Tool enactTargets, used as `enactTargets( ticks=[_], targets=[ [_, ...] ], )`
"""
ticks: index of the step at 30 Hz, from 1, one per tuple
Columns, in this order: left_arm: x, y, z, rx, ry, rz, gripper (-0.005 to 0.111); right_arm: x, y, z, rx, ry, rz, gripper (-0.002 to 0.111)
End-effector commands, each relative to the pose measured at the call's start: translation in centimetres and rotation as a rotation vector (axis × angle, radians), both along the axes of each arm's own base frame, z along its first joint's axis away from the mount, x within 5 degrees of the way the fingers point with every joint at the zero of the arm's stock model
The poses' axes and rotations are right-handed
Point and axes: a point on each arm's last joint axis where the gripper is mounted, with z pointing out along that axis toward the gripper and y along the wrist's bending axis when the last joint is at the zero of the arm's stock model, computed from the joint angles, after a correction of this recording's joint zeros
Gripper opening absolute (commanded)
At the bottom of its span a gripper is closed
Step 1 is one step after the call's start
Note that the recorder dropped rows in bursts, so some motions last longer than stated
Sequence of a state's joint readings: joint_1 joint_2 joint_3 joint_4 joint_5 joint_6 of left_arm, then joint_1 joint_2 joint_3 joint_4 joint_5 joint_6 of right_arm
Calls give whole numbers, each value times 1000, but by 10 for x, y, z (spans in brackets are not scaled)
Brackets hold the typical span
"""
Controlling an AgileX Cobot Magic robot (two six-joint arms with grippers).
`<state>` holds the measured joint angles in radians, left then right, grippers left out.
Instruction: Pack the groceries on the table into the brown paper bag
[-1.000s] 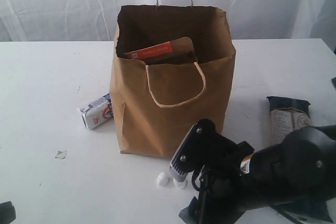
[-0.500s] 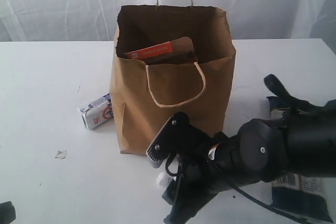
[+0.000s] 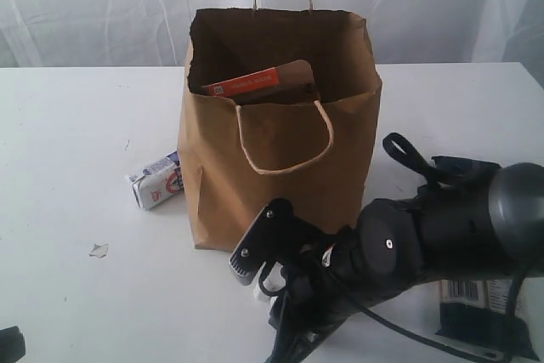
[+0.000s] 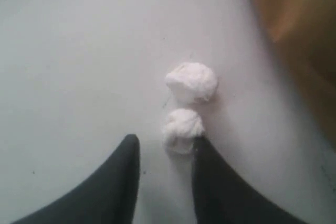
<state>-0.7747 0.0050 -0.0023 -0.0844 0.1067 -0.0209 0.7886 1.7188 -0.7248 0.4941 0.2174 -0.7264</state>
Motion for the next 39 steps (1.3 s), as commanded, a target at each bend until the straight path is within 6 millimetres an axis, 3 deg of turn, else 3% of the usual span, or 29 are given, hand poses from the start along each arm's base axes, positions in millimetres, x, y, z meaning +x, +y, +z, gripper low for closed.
enactTargets(
  ticks=[1,4,11,17,21,26,33,39],
  targets=[
    [0,0,0,-6,1,-6,0,-5,-1,-3,-26,53,28,12],
    [0,0,0,-6,1,-6,0,-7,-1,3,-6,59,7,0],
    [0,0,0,-6,1,-6,0,-11,-6,49,133,3,-85,0],
    [0,0,0,-6,1,-6,0,-27,-17,94,236,-38,-76,0],
    [0,0,0,-6,1,-6,0,-35,-23,110,282,-41,-91,0],
    [0,0,0,-6,1,-6,0,-36,-23,103,259,20,-115,6],
    [0,0,0,-6,1,-6,0,-23,-12,67,182,97,-174,60],
    [0,0,0,-6,1,-6,0,-9,-2,27,126,166,-293,62]
  ],
)
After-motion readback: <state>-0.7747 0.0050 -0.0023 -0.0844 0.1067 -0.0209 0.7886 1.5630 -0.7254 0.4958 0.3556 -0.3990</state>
